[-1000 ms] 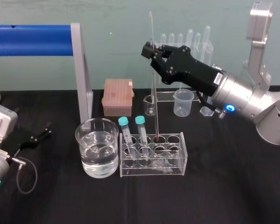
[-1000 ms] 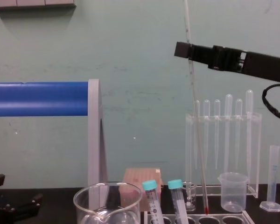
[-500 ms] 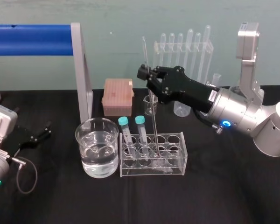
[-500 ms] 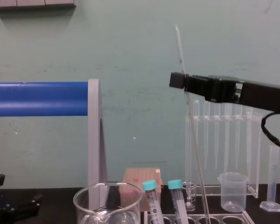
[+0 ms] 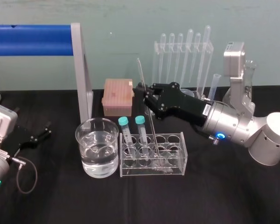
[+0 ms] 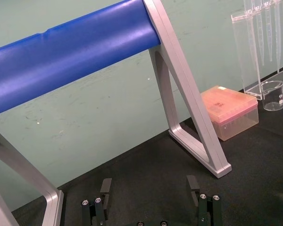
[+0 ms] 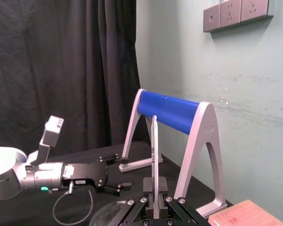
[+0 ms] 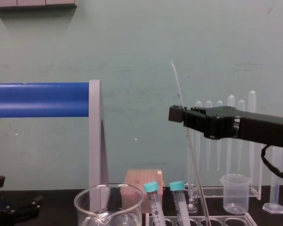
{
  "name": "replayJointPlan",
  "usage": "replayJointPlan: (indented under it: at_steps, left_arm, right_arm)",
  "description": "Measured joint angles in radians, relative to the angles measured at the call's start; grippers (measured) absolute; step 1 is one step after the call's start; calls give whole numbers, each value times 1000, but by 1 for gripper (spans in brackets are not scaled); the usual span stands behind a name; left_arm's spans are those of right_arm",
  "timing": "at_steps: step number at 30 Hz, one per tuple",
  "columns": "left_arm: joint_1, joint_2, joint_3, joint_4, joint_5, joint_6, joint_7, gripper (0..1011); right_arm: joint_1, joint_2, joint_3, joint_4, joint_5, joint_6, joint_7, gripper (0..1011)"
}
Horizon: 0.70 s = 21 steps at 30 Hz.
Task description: Hold the thermometer with one hand and immerse one end into the beaker, then reinsert it into the test tube rack.
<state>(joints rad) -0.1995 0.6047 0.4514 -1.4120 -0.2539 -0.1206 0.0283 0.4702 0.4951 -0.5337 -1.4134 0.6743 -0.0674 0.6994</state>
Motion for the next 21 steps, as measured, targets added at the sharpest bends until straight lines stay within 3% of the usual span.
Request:
replayJointPlan:
  at_steps: [21]
  left_arm:
    - [0, 0, 0, 0, 0, 0, 0, 1008]
  right_arm:
    - [18, -20, -12, 41, -40, -6, 22, 60]
